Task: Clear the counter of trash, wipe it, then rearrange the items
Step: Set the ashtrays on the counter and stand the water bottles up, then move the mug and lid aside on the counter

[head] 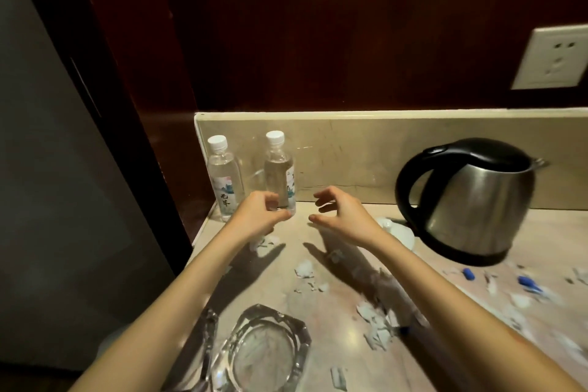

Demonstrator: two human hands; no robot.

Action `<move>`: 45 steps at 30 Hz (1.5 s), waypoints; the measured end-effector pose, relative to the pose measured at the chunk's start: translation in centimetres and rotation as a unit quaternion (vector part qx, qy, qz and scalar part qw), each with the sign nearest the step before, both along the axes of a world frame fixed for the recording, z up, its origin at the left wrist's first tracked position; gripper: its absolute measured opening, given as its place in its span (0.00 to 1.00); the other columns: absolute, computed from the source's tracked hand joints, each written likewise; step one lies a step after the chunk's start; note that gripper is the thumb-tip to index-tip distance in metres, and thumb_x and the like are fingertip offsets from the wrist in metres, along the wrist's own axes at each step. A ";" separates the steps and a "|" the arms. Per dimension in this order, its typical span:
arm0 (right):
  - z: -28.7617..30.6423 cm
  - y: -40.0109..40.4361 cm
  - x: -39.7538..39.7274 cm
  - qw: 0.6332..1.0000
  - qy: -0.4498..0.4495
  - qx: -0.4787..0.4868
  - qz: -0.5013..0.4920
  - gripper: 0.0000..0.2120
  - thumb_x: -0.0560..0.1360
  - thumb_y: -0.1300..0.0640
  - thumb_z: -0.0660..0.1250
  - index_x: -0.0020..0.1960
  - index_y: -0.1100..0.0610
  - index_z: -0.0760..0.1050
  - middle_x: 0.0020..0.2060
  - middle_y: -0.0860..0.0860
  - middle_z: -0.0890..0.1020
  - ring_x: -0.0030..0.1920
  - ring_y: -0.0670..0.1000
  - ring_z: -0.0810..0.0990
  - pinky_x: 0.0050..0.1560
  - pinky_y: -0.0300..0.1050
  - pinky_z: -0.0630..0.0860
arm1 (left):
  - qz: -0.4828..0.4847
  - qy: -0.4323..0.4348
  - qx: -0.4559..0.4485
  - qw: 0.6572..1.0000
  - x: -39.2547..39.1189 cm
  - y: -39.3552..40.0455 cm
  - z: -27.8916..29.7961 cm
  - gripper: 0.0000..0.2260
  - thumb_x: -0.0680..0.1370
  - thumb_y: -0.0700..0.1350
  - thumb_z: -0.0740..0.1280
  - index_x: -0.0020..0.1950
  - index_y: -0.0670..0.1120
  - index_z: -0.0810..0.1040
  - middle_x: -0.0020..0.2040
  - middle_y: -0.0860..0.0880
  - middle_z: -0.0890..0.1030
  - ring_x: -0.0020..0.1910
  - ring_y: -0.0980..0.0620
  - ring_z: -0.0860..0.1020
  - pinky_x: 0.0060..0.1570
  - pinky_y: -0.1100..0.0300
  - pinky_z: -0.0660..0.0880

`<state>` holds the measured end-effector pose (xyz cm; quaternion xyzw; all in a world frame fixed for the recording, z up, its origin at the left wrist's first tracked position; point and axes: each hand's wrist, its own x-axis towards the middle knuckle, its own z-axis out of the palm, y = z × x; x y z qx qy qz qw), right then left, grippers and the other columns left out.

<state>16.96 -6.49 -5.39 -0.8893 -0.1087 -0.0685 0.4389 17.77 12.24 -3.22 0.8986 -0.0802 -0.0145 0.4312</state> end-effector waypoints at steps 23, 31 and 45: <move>1.7 -20.7 -20.3 0.983 0.053 -0.151 -0.092 0.13 0.72 0.53 0.71 0.55 0.54 0.77 0.51 0.49 0.82 0.52 0.47 0.80 0.55 0.45 0.76 | -0.240 0.006 -0.002 0.971 -14.3 -23.2 -1.2 0.10 0.73 0.41 0.72 0.54 0.44 0.81 0.48 0.48 0.84 0.44 0.55 0.82 0.40 0.71 0.75; 4.1 -28.3 -25.6 0.964 0.013 -0.185 -0.193 0.15 0.72 0.52 0.71 0.57 0.54 0.77 0.53 0.48 0.81 0.55 0.47 0.78 0.55 0.39 0.73 | -0.314 -0.036 -0.012 0.949 -17.1 -32.6 -0.5 0.15 0.72 0.43 0.73 0.58 0.45 0.79 0.52 0.49 0.83 0.47 0.56 0.81 0.48 0.67 0.76; 2.8 -35.1 -29.3 0.926 0.092 -0.117 -0.346 0.50 0.64 0.46 0.78 0.76 0.57 0.55 0.72 0.53 0.64 0.70 0.53 0.66 0.67 0.46 0.64 | -0.336 -0.020 -0.028 0.941 -16.5 -39.3 -1.7 0.09 0.77 0.43 0.69 0.55 0.43 0.81 0.42 0.45 0.85 0.40 0.50 0.84 0.46 0.53 0.80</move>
